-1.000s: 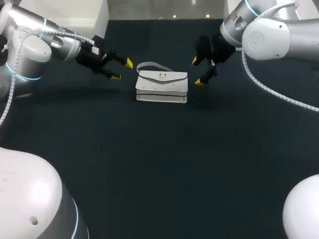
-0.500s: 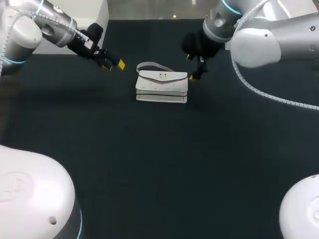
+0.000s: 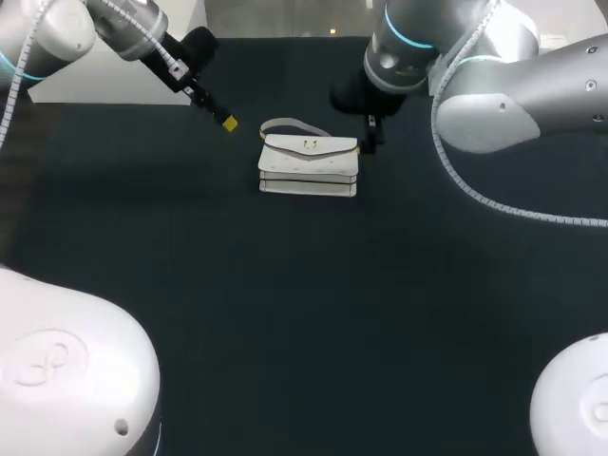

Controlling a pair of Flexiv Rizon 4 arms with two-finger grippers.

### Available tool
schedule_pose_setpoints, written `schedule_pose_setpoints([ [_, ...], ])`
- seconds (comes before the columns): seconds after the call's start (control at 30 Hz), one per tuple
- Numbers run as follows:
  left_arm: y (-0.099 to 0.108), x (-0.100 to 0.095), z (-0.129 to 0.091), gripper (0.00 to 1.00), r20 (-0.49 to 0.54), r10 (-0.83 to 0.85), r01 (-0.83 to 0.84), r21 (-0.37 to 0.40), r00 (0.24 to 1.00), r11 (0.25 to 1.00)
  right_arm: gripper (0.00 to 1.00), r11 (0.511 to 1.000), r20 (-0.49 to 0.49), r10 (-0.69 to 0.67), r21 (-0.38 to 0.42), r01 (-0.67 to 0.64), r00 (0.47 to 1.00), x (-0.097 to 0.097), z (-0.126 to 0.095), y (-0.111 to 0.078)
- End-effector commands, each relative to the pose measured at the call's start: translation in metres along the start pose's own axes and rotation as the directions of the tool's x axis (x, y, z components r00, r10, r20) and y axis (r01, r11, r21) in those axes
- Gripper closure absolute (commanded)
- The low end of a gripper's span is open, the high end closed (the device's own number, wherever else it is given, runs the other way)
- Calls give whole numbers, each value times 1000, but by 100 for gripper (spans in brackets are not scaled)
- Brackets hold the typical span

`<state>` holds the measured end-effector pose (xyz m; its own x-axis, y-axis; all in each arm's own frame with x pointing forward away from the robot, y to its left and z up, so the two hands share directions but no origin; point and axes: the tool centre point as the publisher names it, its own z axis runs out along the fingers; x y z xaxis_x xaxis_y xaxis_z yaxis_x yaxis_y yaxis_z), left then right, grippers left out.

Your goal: Pick up the bag, open it, inspect its contents, close it, and place it on the opposite side

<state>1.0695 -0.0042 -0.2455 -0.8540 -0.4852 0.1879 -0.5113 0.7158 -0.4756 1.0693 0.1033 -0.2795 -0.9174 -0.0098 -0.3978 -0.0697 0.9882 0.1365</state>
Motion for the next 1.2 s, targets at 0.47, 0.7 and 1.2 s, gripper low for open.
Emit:
schedule_pose_setpoints([
  [0.47,-9,-13,-4,0,-34,29,-31,-66,999,997,0,1000,63,3,16,-4,998,5,1,4],
  [0.7,-16,-8,-1,0,71,381,-385,54,922,921,0,1000,160,-26,12,24,987,3,0,26],
  [1.2,-41,-12,7,0,175,761,-781,151,625,607,0,1000,282,29,-6,-28,959,28,16,37],
])
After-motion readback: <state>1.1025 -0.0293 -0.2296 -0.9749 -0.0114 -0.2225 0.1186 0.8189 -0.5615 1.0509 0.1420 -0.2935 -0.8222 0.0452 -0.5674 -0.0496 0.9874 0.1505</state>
